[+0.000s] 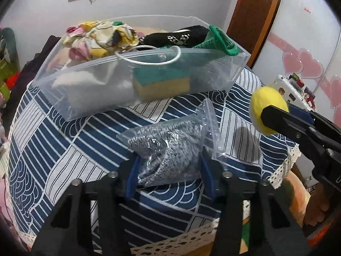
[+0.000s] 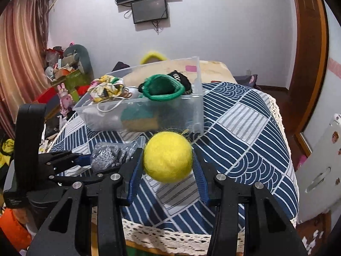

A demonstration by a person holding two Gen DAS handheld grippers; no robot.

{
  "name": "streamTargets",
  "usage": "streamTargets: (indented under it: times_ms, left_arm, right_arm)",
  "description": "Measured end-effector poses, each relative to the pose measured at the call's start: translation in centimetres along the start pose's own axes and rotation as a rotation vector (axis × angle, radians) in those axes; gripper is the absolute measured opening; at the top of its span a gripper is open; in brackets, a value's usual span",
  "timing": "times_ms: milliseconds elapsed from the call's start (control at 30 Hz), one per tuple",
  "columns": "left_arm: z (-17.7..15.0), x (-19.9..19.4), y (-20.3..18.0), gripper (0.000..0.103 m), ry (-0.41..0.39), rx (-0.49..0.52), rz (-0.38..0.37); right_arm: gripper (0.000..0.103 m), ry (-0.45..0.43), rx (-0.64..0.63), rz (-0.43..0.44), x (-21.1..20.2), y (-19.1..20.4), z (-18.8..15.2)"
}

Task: Organize soft objects
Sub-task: 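Grasp the yellow ball with the right gripper while the left grasps the bagged grey sock, then place the bagged grey sock into the box with the left gripper while the right drops the ball in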

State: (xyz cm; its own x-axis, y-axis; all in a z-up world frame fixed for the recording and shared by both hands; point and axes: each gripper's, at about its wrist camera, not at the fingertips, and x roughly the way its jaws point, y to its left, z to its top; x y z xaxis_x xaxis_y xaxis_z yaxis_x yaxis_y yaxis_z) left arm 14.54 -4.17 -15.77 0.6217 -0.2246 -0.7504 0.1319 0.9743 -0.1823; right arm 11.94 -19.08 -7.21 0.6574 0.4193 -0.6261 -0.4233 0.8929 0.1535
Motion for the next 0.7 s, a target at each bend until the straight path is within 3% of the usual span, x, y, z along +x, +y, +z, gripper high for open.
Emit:
streamTargets:
  times_ms: [100,400,700]
  left_arm:
    - [-0.3,-1.0,0.6,0.040,-0.020,-0.012,0.015]
    - [-0.4,-7.0,2.6,0.039,-0.161,-0.034,0.081]
    - [2.9,-11.2,4.0,0.039,-0.319,-0.044,0.124]
  right_arm:
    - [0.042,-0.012,-0.014,0.006,-0.3,0.7,0.1]
    - [0.042,-0.077,-0.053,0.015,-1.7,2.5,1.7]
    - [0.042,-0.176,-0.099,0.001,-2.3,3.7,4.9]
